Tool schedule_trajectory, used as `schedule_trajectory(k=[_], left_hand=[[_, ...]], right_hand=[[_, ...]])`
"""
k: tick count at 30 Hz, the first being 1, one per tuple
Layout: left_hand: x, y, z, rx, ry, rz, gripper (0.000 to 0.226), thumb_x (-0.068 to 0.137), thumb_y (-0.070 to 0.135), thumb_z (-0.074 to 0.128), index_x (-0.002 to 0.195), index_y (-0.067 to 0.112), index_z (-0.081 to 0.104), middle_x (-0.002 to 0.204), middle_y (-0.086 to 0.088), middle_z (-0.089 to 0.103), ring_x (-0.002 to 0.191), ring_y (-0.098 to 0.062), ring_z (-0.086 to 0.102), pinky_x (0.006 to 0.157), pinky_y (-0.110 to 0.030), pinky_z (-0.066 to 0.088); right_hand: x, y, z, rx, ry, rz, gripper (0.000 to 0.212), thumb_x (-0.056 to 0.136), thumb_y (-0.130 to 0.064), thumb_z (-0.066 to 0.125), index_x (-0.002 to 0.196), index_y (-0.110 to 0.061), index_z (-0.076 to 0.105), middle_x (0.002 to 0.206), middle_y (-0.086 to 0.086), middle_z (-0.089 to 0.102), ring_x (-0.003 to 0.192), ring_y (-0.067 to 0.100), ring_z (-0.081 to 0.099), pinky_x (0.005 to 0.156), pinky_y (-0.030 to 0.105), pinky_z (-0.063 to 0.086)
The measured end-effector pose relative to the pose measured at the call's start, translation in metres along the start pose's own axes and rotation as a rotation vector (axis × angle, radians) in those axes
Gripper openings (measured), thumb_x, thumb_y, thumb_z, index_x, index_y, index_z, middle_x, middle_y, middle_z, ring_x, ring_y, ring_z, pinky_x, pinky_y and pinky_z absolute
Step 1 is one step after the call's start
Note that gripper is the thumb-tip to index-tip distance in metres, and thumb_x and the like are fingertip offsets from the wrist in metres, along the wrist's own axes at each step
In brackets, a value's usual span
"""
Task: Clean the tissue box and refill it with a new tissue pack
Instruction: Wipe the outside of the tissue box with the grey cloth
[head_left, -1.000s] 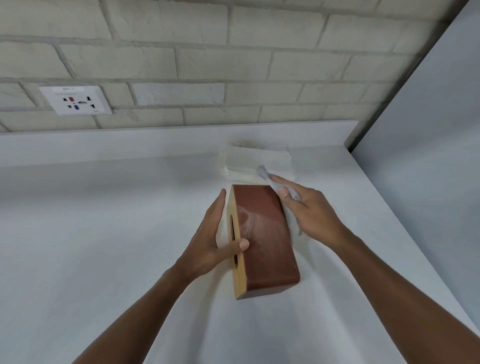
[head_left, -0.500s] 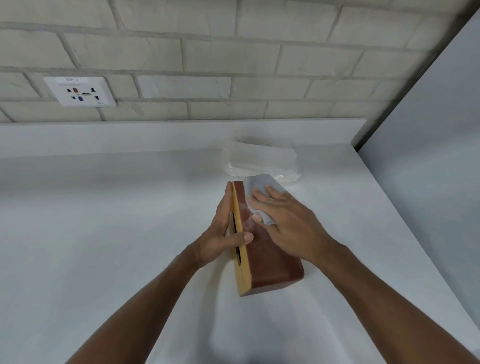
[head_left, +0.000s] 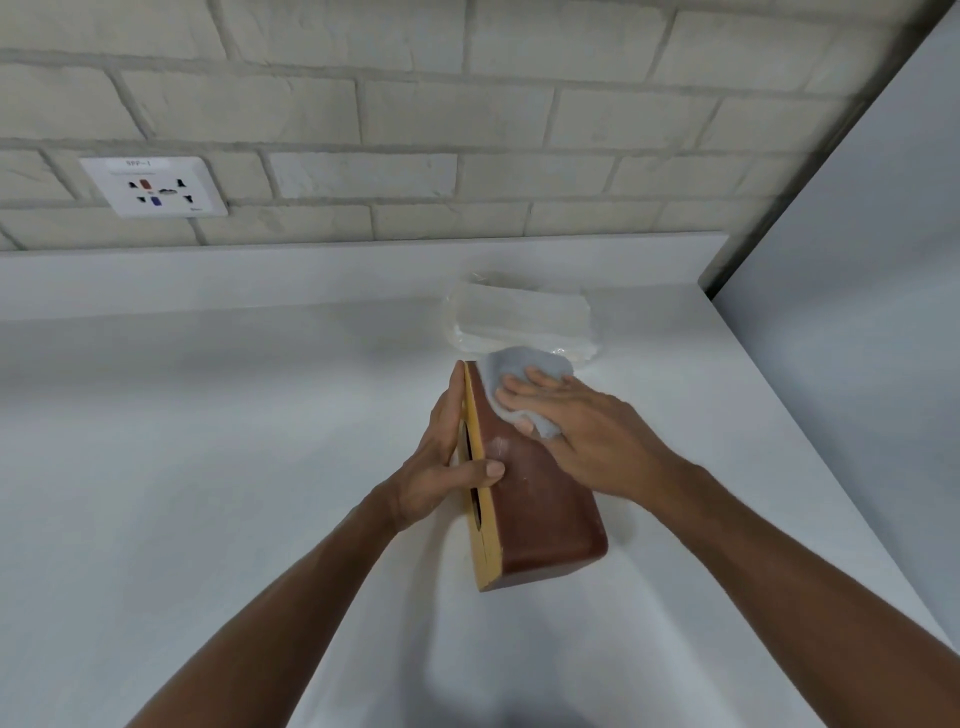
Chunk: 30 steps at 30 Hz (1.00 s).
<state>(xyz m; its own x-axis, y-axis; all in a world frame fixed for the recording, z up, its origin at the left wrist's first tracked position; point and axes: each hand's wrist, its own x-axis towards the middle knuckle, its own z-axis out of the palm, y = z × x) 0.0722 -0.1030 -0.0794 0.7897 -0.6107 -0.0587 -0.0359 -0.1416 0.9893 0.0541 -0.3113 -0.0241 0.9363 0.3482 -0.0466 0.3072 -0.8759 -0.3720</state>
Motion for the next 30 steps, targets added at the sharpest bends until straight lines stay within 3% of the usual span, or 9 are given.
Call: schedule_trajectory(k=[2,6,10,14,15,18,22,27,30], left_hand=[[0.000,0.001,-0.001,0.005,-0.005,-0.010,0.102,0.071,0.051,0.069,0.143,0.061,-0.002,0.137,0.062,0.022,0.138,0.027,0.018,0.119,-0.018,0.021],[0.001,0.001,0.000,0.000,0.008,0.018,0.093,0.073,0.047,0.070,0.144,0.057,0.011,0.144,0.051,0.029,0.140,0.022,0.024,0.116,-0.013,0.025],[0.001,0.001,-0.001,-0.004,0.003,-0.002,0.100,0.072,0.048,0.071,0.143,0.062,0.001,0.136,0.064,0.025,0.139,0.026,0.021,0.112,-0.010,0.025],[0.002,0.001,0.000,-0.005,0.018,0.022,0.095,0.076,0.042,0.071,0.150,0.052,0.012,0.150,0.043,0.034,0.144,0.015,0.027,0.115,-0.014,0.028],[0.002,0.001,0.000,-0.010,0.014,0.020,0.097,0.075,0.042,0.071,0.151,0.050,0.012,0.153,0.038,0.033,0.146,0.011,0.027,0.117,-0.015,0.028],[0.001,0.000,-0.001,0.003,0.004,-0.008,0.100,0.072,0.047,0.071,0.144,0.062,0.004,0.144,0.053,0.030,0.139,0.023,0.026,0.111,-0.007,0.029],[0.000,0.001,0.000,-0.031,0.030,0.007,0.092,0.073,0.045,0.072,0.145,0.056,0.016,0.156,0.019,0.034,0.149,-0.003,0.031,0.125,-0.038,0.031],[0.000,-0.003,-0.001,-0.016,-0.004,-0.010,0.105,0.072,0.050,0.071,0.147,0.058,-0.001,0.141,0.059,0.026,0.139,0.027,0.021,0.112,-0.007,0.026],[0.001,0.000,-0.002,0.002,-0.002,-0.008,0.109,0.071,0.050,0.072,0.152,0.054,-0.001,0.148,0.053,0.024,0.144,0.022,0.020,0.118,-0.016,0.024]], right_hand=[[0.006,-0.002,-0.001,-0.006,0.023,0.069,0.044,0.107,-0.035,0.033,0.151,-0.033,0.036,0.160,-0.017,0.026,0.150,0.003,0.012,0.121,0.038,0.023],[-0.005,-0.009,0.012,0.016,-0.045,-0.139,0.046,0.106,-0.022,0.040,0.151,-0.027,0.037,0.160,-0.011,0.028,0.150,0.004,0.013,0.123,0.030,0.010],[0.003,0.009,-0.011,-0.036,-0.001,0.081,0.046,0.107,-0.036,0.034,0.152,-0.029,0.034,0.161,-0.011,0.026,0.150,0.006,0.013,0.123,0.034,0.017],[-0.013,-0.015,0.007,0.004,-0.040,-0.152,0.050,0.104,-0.034,0.028,0.151,-0.021,0.039,0.159,-0.004,0.031,0.150,0.010,0.017,0.123,0.028,0.013],[-0.012,-0.012,0.005,0.017,-0.054,-0.145,0.047,0.105,-0.032,0.030,0.150,-0.023,0.039,0.159,-0.007,0.031,0.150,0.007,0.017,0.123,0.030,0.014],[0.003,-0.007,-0.007,0.003,-0.004,0.040,0.044,0.107,-0.032,0.036,0.150,-0.031,0.038,0.159,-0.014,0.029,0.149,0.003,0.015,0.119,0.038,0.026],[-0.009,-0.016,0.005,0.018,-0.032,-0.168,0.044,0.105,-0.024,0.042,0.148,-0.027,0.043,0.158,-0.010,0.033,0.149,0.006,0.018,0.120,0.024,0.020],[-0.007,0.002,-0.005,0.003,0.023,-0.001,0.043,0.106,-0.031,0.040,0.149,-0.029,0.041,0.157,-0.014,0.032,0.148,0.002,0.016,0.119,0.035,0.029],[-0.023,0.004,0.005,0.026,-0.024,-0.117,0.043,0.106,-0.029,0.042,0.149,-0.029,0.041,0.157,-0.014,0.032,0.148,0.000,0.016,0.121,0.031,0.024]])
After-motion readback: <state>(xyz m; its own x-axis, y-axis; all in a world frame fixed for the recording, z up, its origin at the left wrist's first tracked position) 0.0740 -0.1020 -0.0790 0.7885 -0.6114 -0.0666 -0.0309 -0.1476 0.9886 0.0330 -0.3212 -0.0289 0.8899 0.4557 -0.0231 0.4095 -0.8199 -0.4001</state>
